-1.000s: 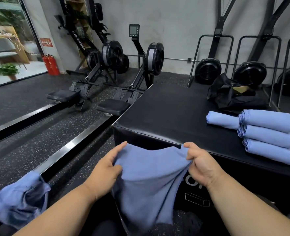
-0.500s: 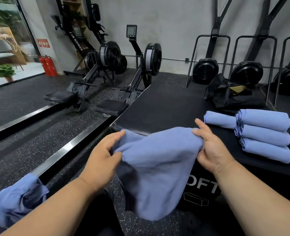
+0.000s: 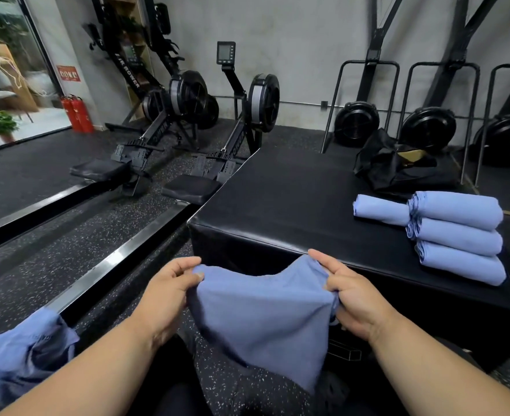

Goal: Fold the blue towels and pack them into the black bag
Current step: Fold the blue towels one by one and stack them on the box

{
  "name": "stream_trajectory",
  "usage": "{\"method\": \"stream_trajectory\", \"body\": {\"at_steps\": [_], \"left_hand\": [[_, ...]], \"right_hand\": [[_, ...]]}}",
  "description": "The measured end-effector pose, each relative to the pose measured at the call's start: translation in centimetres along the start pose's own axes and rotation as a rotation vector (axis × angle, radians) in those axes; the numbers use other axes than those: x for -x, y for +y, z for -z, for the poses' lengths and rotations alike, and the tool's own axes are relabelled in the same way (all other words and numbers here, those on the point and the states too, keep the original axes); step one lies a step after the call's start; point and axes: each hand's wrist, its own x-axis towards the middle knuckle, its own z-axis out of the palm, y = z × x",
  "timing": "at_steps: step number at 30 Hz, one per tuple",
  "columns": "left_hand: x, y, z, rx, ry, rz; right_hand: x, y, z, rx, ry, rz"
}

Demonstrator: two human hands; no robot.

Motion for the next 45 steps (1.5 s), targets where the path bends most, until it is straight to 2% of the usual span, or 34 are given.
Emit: {"method": "stream_trajectory", "body": {"at_steps": [8,11,14,17,21,27,30,33,35,37,38,40,42,43,45], "left_hand": [[0.5,1.0,1.0,-0.458,-0.190,-0.156],[0.7,0.5,1.3,-0.591,-0.178,-0.289],[1.0,-0.3,1.7,-0.834,-0.135,-0.537],[1.5,-0.7,1.9,-0.892,-0.113,-0.587],[1.3,-0.8,1.8,-0.847,-0.076,-0.600],[1.2,0.5,0.8,-0.698,-0.043,-0.600],[0.8,2.7,-0.3,-0.576,-0.024,-0.617],[-0.8,5.7,-1.4,-0.305,-0.019,-0.416],[-1.2,5.9,-2.7,-0.186,-0.053,-0.280],[-1.0,5.8,-4.2,-0.168,-0.075,-0.156],[-1.0,6.1,-4.4,-0.133,-0.091,-0.126],[-2.2,8.1,-5.1,0.040,-0.019,-0.108],[-2.2,9.3,-4.9,0.233,-0.120,-0.103],[-1.7,8.9,-4.6,0.200,-0.192,-0.064],[0.0,6.5,-4.7,-0.074,-0.329,-0.002]], "right_hand": [[-0.3,-0.1,0.8,0.018,0.000,0.044],[-0.7,0.2,1.3,0.061,0.010,0.066],[-0.7,0.0,1.9,0.134,0.031,0.115],[-0.5,-0.5,2.5,0.124,-0.009,0.156],[-0.1,-0.8,2.6,0.113,-0.064,0.170],[0.0,-1.4,2.6,0.061,-0.041,0.169],[-0.8,-4.0,3.0,-0.048,-0.027,0.245],[-1.5,-5.7,2.6,-0.100,-0.103,0.242],[-1.3,-4.8,1.3,0.074,-0.179,0.147],[-1.2,-4.1,0.0,0.244,-0.206,0.106],[-1.2,-4.3,-0.4,0.243,-0.171,0.112],[-1.3,-5.6,-0.8,0.126,-0.101,0.178],[-1.2,-6.2,-1.0,0.007,-0.091,0.219],[-1.1,-5.9,-1.1,-0.002,-0.093,0.193],[-0.6,-4.6,-1.5,0.094,-0.106,0.148]]}}
